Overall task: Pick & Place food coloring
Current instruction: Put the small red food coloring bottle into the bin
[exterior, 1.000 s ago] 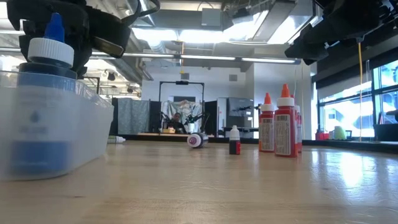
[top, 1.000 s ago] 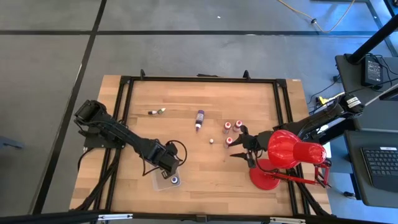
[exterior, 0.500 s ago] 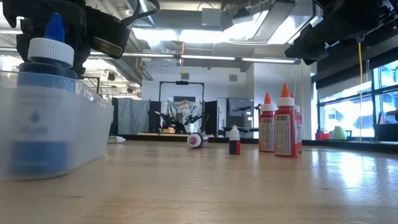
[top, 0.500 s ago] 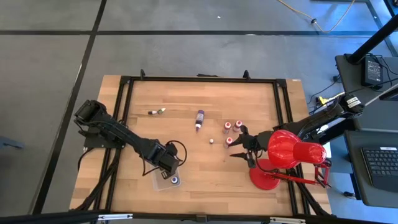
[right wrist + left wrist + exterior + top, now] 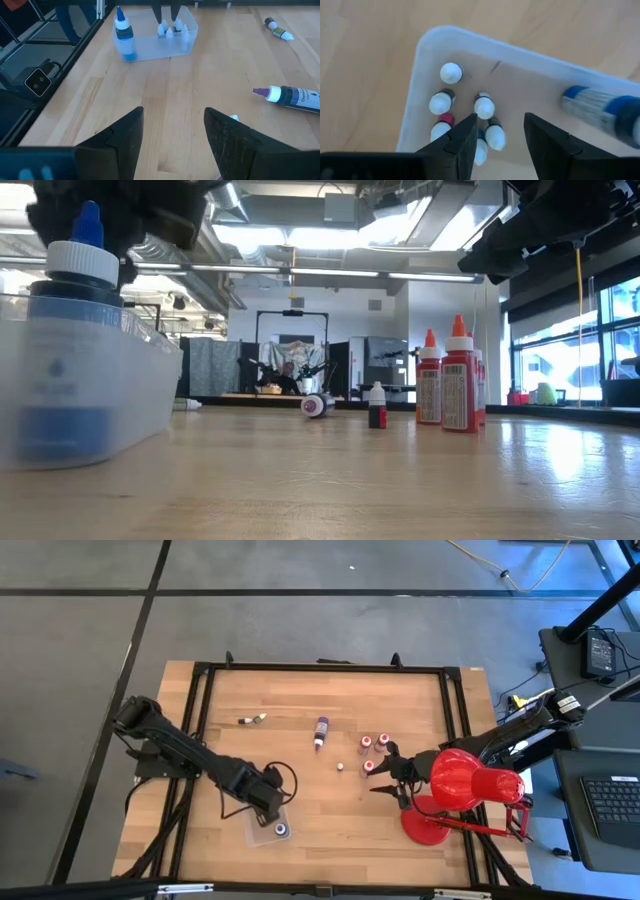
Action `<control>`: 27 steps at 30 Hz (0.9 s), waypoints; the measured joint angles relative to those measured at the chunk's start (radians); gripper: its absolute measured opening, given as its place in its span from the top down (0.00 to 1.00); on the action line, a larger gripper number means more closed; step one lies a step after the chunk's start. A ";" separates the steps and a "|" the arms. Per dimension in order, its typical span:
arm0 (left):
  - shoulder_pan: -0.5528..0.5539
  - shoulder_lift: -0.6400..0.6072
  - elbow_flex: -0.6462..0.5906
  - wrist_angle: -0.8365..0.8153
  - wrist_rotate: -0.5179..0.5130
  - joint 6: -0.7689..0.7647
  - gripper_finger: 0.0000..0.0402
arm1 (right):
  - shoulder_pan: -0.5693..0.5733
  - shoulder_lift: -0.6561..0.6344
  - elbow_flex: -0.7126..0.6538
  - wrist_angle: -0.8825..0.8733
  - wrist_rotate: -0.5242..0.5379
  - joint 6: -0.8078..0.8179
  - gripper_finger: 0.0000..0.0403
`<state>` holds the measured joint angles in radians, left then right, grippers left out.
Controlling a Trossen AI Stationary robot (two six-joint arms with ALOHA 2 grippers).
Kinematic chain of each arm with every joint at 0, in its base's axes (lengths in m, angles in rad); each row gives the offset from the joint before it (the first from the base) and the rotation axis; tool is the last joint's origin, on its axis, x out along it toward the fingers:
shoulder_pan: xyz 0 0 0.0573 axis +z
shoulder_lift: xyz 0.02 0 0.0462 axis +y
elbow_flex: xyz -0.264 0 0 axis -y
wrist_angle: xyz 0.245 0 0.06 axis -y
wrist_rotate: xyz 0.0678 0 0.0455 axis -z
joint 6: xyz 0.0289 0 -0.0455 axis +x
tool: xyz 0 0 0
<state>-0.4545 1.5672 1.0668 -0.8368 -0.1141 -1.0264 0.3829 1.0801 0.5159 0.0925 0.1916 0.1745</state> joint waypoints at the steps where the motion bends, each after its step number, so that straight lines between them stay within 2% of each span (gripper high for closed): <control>1: 0.000 -0.019 0.000 -0.001 -0.008 0.000 0.61 | 0.000 0.000 0.000 0.000 0.000 0.000 0.48; 3: 0.000 -0.056 0.000 -0.001 -0.044 0.004 0.62 | 0.000 0.000 0.000 0.000 0.000 0.000 0.48; 5: 0.000 -0.097 0.000 -0.001 -0.123 0.034 0.62 | 0.000 0.000 0.000 0.000 0.000 0.000 0.48; 11: 0.000 -0.195 0.000 0.001 -0.433 0.191 0.61 | 0.000 0.000 0.000 0.000 0.000 -0.002 0.48; 16: 0.000 -0.220 0.000 0.002 -0.694 0.256 0.62 | 0.000 0.000 0.000 0.008 0.000 0.000 0.48; 18: 0.003 -0.219 0.000 0.001 -0.700 0.282 0.62 | 0.000 0.000 0.000 0.014 0.000 0.000 0.48; 22: 0.050 -0.218 0.000 0.001 -0.577 0.310 0.61 | 0.000 0.000 0.000 0.016 0.000 0.000 0.48; 27: 0.143 -0.218 0.000 0.006 -0.500 0.393 0.61 | -0.001 0.000 0.000 0.033 0.000 -0.001 0.48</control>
<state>-0.3118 1.3491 1.0672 -0.8309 -0.6145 -0.6331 0.3820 1.0801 0.5159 0.1256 0.1917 0.1737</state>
